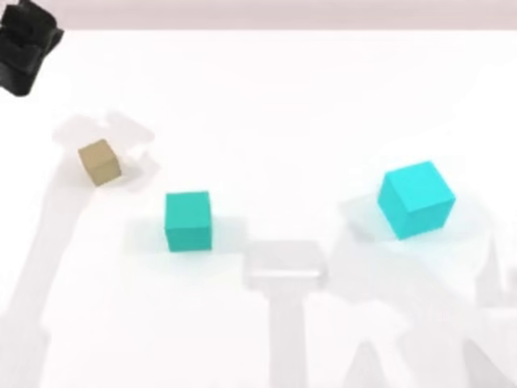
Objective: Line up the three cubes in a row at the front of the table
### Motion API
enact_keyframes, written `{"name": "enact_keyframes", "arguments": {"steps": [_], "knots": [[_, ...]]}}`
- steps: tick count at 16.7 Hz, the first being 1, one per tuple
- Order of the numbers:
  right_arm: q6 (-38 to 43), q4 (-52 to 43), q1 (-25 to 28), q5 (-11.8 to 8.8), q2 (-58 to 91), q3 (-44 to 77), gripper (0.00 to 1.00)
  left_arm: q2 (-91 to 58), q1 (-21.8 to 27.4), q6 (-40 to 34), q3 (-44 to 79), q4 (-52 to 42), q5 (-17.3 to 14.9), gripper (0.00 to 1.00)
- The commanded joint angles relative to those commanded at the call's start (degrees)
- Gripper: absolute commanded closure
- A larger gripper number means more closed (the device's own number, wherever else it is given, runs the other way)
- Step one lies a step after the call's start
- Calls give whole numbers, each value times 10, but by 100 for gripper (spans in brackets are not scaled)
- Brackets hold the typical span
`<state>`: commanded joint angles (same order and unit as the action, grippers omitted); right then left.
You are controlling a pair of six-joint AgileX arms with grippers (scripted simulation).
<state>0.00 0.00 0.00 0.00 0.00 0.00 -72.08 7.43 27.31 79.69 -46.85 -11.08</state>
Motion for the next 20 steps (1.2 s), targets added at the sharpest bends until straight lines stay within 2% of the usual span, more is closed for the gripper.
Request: {"name": "enact_keyframes", "arguments": {"steps": [5, 11, 16, 20], "knots": [[0, 0, 0, 0, 0, 0, 0, -268, 11, 94, 203, -150, 13, 0], [0, 0, 0, 0, 0, 0, 0, -511, 9, 179, 362, -260, 60, 0], [0, 0, 0, 0, 0, 0, 0, -618, 2, 218, 418, -295, 99, 0], [0, 0, 0, 0, 0, 0, 0, -638, 1, 225, 429, -299, 108, 0]]}}
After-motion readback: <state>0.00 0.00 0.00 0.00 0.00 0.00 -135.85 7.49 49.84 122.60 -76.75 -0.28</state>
